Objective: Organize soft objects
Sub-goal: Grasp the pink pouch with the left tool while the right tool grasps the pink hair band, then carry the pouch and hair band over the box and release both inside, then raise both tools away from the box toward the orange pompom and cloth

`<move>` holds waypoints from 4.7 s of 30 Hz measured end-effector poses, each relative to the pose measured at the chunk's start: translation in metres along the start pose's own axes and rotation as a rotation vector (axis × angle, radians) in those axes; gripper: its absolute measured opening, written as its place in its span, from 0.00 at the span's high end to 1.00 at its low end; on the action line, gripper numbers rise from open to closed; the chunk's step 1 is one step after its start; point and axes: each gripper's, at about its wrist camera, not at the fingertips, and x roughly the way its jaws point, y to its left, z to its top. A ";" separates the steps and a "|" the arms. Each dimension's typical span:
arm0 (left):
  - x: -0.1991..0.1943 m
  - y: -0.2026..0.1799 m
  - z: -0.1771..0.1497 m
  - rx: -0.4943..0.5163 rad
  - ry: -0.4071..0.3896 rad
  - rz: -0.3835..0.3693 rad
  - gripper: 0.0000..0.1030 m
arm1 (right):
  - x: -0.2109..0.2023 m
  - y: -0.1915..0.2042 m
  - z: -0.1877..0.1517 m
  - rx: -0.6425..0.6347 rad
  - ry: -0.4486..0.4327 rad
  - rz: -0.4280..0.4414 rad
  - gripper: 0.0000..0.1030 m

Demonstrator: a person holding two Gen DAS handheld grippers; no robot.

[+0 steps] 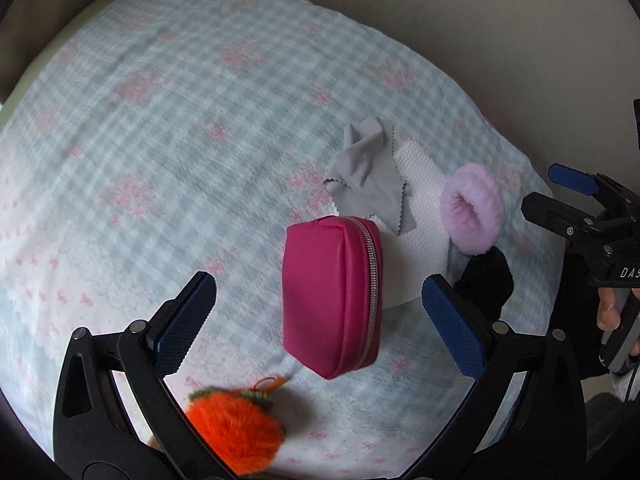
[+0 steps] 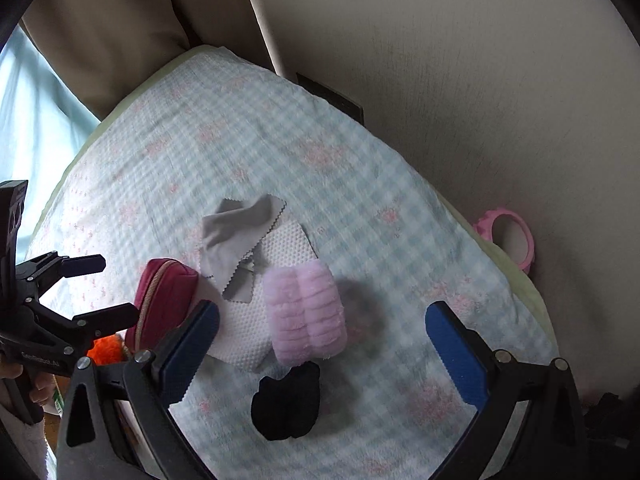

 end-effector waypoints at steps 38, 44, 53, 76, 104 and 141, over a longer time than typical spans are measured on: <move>0.066 -0.007 -0.005 -0.018 0.049 -0.168 0.59 | 0.069 0.015 -0.013 -0.081 0.084 0.031 0.59; 0.054 -0.004 -0.008 -0.045 0.033 -0.120 0.62 | 0.059 0.015 -0.005 -0.091 0.062 0.035 0.59; 0.018 -0.007 -0.010 -0.075 -0.018 -0.079 0.64 | 0.025 0.013 -0.005 -0.096 0.012 0.045 0.59; -0.256 -0.021 -0.122 -0.359 -0.329 0.129 0.64 | -0.189 0.127 0.003 -0.369 -0.146 0.176 0.59; -0.273 0.174 -0.387 -0.663 -0.215 0.204 0.64 | -0.140 0.400 -0.167 -0.540 0.095 0.260 0.59; -0.157 0.169 -0.381 -0.641 -0.016 0.191 0.00 | 0.005 0.409 -0.167 -0.464 0.376 0.291 0.00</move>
